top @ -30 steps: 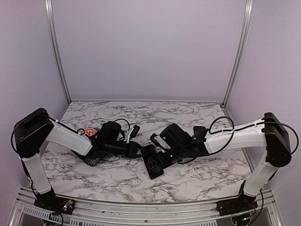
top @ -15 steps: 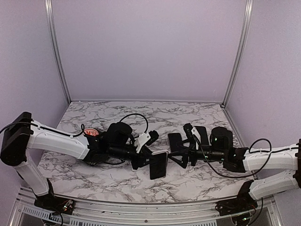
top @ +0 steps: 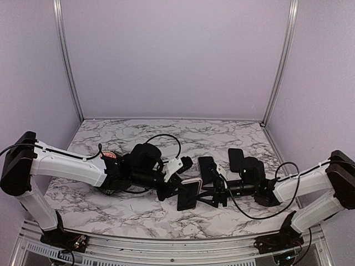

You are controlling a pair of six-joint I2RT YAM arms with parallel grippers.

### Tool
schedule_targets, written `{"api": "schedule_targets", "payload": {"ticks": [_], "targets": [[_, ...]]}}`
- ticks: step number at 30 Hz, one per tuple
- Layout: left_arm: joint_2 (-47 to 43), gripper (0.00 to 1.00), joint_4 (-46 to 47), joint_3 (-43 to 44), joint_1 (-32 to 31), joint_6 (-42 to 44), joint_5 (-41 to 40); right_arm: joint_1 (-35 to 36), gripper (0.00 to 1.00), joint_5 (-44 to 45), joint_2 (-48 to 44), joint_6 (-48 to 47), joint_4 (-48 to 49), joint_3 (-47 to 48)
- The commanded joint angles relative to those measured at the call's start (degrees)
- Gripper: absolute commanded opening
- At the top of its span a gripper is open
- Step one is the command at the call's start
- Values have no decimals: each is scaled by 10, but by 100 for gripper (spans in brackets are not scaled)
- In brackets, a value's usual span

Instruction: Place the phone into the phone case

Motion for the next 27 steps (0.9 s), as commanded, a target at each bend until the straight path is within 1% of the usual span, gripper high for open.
{"api": "schedule_targets", "payload": {"ticks": [1, 3, 5, 7, 11, 14, 16, 17, 19, 21, 24, 26, 27], "targets": [[25, 2, -104, -13, -1, 23, -44, 14, 55, -2, 19, -40, 6, 23], [24, 3, -105, -12, -2, 22, -47, 31, 50, 7, 40, -62, 9, 35], [22, 3, -105, -10, -4, 23, -50, 42, 41, 10, 67, -73, 4, 54], [17, 3, -105, -12, -5, 22, -59, 42, 36, -1, 83, -76, 3, 62], [-3, 2, -103, -28, -5, 23, -84, 43, 28, -43, 99, -73, -4, 72], [-20, 1, -92, -45, -5, 26, -90, 53, 14, -48, 107, -84, -26, 84], [-26, 0, -87, -50, -5, 28, -95, 64, 11, -42, 112, -97, -37, 91], [-29, 0, -86, -50, -5, 27, -96, 71, 8, -41, 114, -103, -42, 95], [-32, 0, -78, -52, -5, 26, -89, 82, 7, -39, 119, -110, -46, 102], [-31, 0, -61, -57, -5, 25, -79, 88, 15, -28, 121, -110, -43, 105], [-20, 0, -35, -56, -5, 28, -65, 90, 23, -18, 127, -113, -38, 105], [-6, 3, -32, -45, -5, 30, -61, 91, 25, -13, 130, -115, -39, 107], [-1, 6, -33, -37, -6, 30, -62, 91, 26, -11, 131, -117, -40, 107]]}}
